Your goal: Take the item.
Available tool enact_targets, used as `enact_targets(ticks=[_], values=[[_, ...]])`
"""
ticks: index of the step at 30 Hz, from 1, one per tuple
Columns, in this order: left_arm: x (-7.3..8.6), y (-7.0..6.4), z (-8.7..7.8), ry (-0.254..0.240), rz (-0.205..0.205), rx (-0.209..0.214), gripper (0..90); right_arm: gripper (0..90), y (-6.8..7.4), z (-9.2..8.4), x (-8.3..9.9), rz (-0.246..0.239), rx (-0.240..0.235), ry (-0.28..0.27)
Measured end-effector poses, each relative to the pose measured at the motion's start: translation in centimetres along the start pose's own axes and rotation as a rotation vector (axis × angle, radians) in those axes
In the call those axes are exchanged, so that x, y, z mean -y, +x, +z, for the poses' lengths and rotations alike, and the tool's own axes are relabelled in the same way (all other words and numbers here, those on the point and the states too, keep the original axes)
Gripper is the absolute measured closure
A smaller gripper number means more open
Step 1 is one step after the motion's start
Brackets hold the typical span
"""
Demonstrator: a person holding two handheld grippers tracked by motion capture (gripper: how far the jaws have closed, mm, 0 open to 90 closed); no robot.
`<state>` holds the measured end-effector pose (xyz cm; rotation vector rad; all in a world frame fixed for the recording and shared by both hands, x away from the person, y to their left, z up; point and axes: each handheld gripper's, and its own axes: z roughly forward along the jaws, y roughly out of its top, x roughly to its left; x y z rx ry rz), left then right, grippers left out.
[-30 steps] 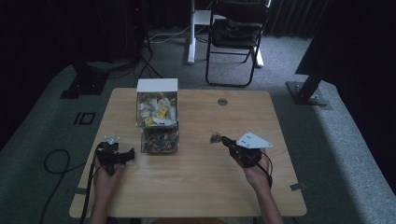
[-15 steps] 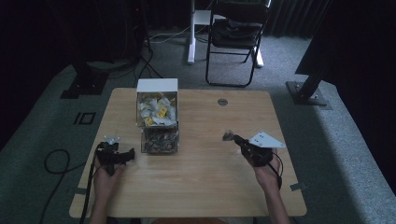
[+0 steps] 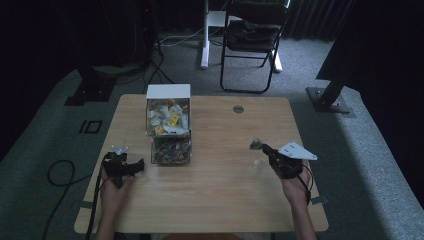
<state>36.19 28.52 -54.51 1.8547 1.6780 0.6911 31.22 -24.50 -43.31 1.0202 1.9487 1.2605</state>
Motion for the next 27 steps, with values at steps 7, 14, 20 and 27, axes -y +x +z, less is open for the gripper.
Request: enact_targets(ticks=[7,14,20,27], values=[[0.0,0.0,0.0,0.000,0.000,0.000,5.6,90.0,-0.8,-0.6,0.3,0.011,0.022,-0.002],[0.0,0.0,0.0,-0.002,-0.002,0.000,5.6,90.0,-1.4,-1.1,0.9,0.016,0.042,0.009],[0.0,0.0,0.0,-0.002,-0.002,0.000,5.6,90.0,-1.8,-1.5,1.3,0.020,0.052,0.021],[0.0,0.0,0.0,-0.002,-0.002,0.000,5.6,65.8,-1.8,-0.9,1.6,0.022,0.041,0.035]])
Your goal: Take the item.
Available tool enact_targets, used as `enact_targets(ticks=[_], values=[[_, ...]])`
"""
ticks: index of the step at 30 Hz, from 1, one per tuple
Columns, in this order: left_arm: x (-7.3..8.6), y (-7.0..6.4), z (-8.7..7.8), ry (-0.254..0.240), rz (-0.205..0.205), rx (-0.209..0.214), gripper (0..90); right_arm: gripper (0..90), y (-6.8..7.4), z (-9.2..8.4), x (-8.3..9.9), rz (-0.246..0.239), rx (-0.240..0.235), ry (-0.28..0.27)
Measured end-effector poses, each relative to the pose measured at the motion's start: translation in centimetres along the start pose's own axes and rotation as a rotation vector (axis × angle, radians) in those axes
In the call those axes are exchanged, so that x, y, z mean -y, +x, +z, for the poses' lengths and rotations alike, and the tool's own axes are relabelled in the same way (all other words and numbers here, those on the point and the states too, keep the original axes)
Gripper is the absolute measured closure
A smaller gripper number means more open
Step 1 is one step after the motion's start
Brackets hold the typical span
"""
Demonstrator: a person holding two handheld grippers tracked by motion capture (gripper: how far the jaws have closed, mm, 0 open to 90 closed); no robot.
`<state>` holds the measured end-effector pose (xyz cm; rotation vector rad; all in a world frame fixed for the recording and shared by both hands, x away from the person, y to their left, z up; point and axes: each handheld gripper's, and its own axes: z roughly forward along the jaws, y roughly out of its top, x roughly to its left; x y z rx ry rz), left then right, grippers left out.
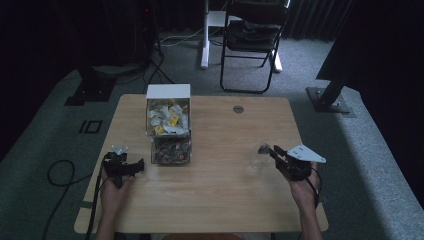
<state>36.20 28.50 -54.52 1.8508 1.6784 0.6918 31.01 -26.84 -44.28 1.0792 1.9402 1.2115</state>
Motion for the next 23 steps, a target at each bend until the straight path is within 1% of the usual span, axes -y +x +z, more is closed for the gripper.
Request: enact_targets(ticks=[2,3,4,7,8,14,17,23], values=[[0.0,0.0,0.0,0.001,0.000,0.000,5.6,60.1,0.0,0.1,0.0,0.007,0.010,0.000],[0.0,0.0,0.0,0.001,0.000,0.000,5.6,60.1,0.0,0.1,0.0,0.007,0.010,0.000],[0.0,0.0,0.0,0.000,0.000,0.000,5.6,54.9,0.1,0.2,0.0,0.009,0.015,-0.002],[0.0,0.0,0.0,0.002,0.002,0.000,5.6,52.9,0.1,0.2,0.1,0.007,0.018,0.001],[0.0,0.0,0.0,0.000,0.000,0.000,5.6,49.8,0.1,0.1,0.2,0.006,0.020,0.002],[0.0,0.0,0.0,0.000,0.000,0.000,5.6,45.8,0.2,0.1,0.6,0.011,0.018,0.008],[0.0,0.0,0.0,0.000,0.000,0.000,5.6,45.4,0.5,0.1,0.8,0.009,0.017,0.011],[0.0,0.0,0.0,0.002,0.002,0.000,5.6,44.7,0.6,0.1,1.4,0.023,0.014,0.015]])
